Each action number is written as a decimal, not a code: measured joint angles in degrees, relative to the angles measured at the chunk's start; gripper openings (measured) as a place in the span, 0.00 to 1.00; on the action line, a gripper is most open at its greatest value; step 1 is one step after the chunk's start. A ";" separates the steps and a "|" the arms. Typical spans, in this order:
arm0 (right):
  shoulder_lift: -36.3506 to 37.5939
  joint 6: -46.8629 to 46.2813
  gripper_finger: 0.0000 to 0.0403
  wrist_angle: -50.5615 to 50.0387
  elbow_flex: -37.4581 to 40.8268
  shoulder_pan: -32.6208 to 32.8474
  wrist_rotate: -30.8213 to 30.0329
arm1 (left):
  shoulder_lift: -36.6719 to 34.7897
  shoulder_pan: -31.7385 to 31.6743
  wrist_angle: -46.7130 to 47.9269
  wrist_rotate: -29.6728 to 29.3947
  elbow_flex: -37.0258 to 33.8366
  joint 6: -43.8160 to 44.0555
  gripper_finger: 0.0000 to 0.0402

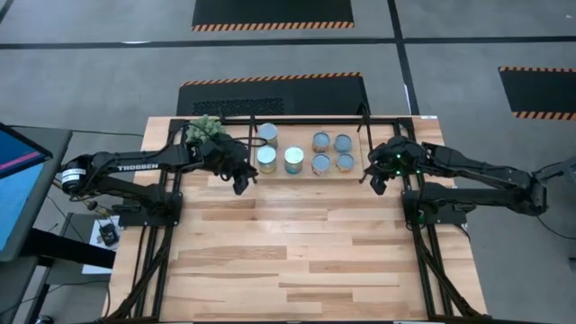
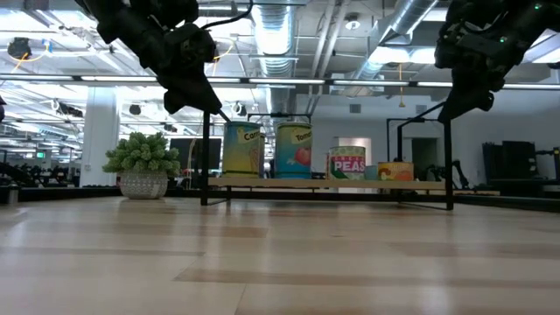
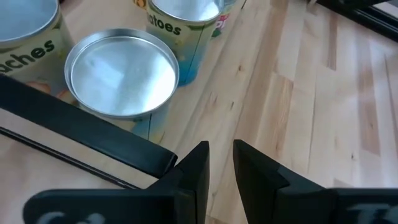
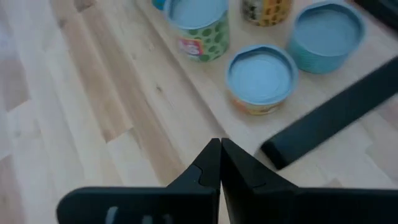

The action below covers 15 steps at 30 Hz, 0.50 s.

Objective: Pick and place cans onto a shelf
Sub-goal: Adjust the shelf

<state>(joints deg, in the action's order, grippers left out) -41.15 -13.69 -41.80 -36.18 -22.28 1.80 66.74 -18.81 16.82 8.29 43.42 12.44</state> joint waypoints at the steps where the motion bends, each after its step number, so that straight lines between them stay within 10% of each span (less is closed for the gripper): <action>1: -0.04 -0.21 0.08 -0.08 0.00 0.00 -0.82 | 0.00 0.00 -0.10 -0.01 0.00 -0.37 0.17; 15: -0.09 -1.94 0.08 -0.09 0.00 0.02 -6.80 | 0.00 -0.51 -1.05 -0.21 0.00 -2.81 0.17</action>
<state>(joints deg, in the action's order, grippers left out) -41.23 -15.64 -41.89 -36.18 -22.26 -5.00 66.74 -19.32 15.77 8.08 43.42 9.63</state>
